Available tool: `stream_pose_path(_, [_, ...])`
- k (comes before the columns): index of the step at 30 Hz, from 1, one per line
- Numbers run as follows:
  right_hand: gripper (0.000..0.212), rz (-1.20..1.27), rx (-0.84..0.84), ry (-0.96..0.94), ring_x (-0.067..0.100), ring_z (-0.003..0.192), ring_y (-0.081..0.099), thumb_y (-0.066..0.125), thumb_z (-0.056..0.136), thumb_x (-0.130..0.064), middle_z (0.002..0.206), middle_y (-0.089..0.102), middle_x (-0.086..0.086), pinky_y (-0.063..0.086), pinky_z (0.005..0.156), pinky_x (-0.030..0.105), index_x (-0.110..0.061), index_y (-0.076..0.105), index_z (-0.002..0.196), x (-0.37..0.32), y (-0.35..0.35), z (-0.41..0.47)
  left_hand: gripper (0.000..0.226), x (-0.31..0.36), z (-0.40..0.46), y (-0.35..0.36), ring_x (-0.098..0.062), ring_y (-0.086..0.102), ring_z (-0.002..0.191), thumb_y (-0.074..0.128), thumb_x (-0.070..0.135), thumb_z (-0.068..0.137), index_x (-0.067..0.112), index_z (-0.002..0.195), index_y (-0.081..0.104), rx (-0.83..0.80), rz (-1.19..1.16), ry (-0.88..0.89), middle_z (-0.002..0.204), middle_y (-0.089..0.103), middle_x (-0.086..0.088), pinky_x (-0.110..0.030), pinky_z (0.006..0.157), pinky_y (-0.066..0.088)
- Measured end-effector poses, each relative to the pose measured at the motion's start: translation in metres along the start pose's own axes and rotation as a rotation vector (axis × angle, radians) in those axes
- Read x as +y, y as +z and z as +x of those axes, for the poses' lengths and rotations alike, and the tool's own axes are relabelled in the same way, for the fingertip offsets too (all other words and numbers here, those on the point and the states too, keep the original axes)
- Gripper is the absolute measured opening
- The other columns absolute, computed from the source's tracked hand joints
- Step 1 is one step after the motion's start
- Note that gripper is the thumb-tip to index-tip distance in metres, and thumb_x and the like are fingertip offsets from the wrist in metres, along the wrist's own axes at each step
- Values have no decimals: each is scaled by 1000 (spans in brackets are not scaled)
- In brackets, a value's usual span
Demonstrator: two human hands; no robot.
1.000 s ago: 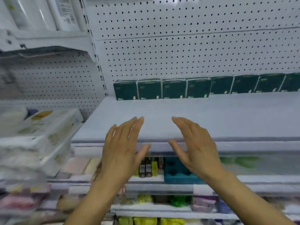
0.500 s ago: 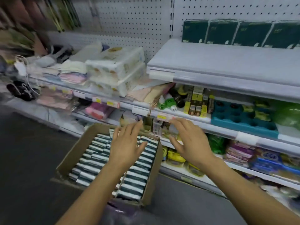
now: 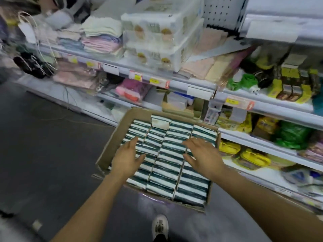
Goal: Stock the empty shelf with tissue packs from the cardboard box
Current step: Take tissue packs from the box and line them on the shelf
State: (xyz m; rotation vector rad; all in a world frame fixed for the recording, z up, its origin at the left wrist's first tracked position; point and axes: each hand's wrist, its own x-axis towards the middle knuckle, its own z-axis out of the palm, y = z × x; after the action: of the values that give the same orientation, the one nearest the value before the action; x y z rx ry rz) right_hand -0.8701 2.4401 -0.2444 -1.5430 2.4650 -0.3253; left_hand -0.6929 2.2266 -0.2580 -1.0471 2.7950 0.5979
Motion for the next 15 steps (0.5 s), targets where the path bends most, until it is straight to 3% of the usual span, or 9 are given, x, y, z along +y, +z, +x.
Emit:
stream_pose_path(6, [40,-33,-107,-1,23,127,44,45,100,-37,135,53,0,32,104,38,-24,48,138,-35,62,74,57,-82,53,30,-28,49,126,63,37,93,18,143,42,-167,-47,-37,140,51,-8,-42,99,46])
stream_pose_path(10, [39,-124,-179,-39,23,124,44,44,99,-38,131,55,0,29,99,38,-22,50,134,-46,105,115,33,-106,72,50,-18,55,112,71,26,88,22,119,60,-232,-140,109,127,53,2,-34,91,49])
stream_pose_path(15, [38,-279,-315,-58,24,118,47,48,95,-39,119,61,1,27,99,38,-19,54,127,-47,144,143,33,-118,89,68,-21,56,105,72,23,88,22,119,62,-306,-160,186,120,54,0,-39,86,52])
